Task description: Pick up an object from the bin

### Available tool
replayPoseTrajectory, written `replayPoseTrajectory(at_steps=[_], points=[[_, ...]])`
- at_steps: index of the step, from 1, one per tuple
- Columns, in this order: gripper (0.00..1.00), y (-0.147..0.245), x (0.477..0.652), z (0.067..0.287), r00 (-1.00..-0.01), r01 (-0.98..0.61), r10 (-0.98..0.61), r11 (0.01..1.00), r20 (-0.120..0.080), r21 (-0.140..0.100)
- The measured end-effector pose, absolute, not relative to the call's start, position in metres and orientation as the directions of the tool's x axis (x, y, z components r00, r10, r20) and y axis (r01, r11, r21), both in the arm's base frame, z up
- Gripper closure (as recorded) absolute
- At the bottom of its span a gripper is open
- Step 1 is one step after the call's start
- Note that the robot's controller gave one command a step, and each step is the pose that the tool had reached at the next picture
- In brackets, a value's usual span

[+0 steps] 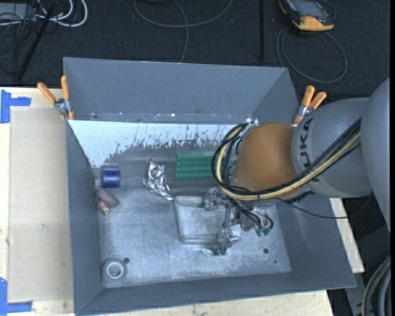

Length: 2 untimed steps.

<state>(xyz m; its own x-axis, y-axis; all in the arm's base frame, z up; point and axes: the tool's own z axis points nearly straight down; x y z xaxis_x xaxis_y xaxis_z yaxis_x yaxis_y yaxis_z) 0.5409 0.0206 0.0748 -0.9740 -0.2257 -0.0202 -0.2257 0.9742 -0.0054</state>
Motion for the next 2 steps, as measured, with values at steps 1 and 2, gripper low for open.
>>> replayPoseTrajectory(at_steps=[1, 2], points=[[1.00, 0.020, 0.542, 0.076, -0.974, -0.224, -0.224, 0.975, -0.021, -0.004], [1.00, 0.033, 0.545, 0.216, -0.958, -0.286, -0.286, 0.958, -0.005, -0.001]])
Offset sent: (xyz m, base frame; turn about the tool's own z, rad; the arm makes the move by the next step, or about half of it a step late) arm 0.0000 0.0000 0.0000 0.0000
